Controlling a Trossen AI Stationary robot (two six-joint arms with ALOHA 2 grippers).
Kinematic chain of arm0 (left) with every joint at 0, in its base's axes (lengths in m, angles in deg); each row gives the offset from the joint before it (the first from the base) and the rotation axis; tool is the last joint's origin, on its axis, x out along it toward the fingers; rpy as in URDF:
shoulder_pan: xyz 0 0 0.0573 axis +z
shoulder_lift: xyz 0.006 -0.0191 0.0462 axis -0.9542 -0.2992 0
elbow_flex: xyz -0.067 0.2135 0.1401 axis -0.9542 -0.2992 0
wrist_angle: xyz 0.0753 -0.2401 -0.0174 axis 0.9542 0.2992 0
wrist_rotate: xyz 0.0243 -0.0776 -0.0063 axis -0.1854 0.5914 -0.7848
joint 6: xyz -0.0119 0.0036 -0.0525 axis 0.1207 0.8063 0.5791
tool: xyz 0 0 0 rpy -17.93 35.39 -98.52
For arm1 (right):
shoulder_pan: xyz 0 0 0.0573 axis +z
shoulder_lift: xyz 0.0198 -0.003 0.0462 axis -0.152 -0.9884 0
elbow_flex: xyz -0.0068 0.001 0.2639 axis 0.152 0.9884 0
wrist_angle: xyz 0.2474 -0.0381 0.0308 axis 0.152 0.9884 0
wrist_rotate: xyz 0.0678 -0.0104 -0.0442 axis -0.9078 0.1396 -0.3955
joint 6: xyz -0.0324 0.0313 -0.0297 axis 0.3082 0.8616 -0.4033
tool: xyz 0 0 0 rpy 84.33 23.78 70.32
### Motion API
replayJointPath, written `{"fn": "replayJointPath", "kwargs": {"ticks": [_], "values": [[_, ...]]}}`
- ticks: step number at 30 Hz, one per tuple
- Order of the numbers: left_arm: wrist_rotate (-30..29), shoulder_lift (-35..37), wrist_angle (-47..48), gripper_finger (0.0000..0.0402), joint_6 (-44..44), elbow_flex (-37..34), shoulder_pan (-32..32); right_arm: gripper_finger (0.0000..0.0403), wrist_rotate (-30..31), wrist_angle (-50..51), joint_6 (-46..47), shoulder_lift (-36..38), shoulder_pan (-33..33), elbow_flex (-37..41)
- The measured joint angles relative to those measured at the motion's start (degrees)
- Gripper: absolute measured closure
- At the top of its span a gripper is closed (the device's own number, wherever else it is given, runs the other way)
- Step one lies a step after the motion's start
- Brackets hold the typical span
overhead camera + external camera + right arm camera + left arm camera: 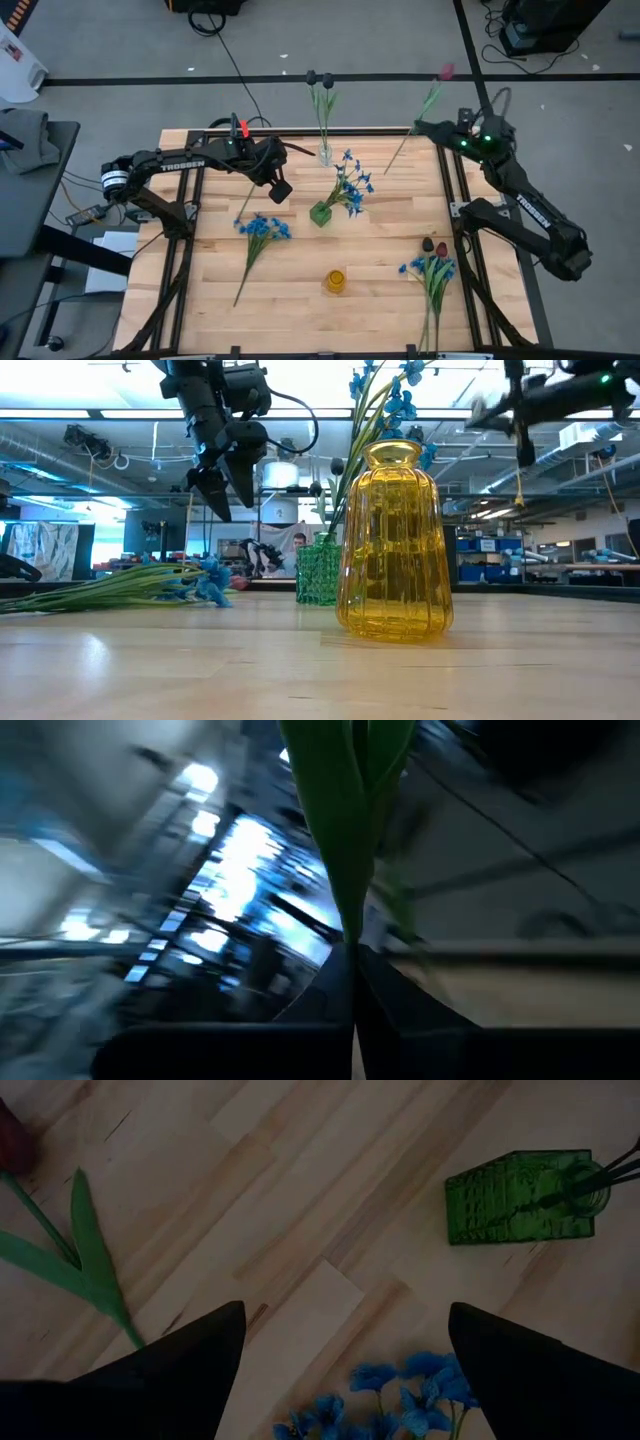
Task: Sort flowers into vase by color
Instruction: Put the top right red tulip into the yellow vase
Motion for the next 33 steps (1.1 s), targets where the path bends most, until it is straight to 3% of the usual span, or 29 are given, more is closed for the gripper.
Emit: {"fn": "replayJointPath", "kwargs": {"ticks": [9, 15, 24, 33], "values": [[0.0, 0.0, 0.0, 0.0046, 0.0, 0.0, 0.0, 0.0394, -1.7, -22.9, 6.7, 2.9, 2.7, 0.0], [0.0, 0.0, 0.0, 0.0046, 0.0, 0.0, 0.0, 0.0394, -1.0, -30.4, 6.9, 3.1, 8.9, 0.0], [0.0, 0.0, 0.0, 0.0046, 0.1, 0.0, 0.0, 0.0394, 7.9, -27.6, -2.2, 1.3, 21.2, -2.9], [0.0, 0.0, 0.0, 0.0046, 0.2, 0.0, 0.0, 0.0394, 7.9, -18.0, -14.7, -7.8, 32.9, -13.6]]}}
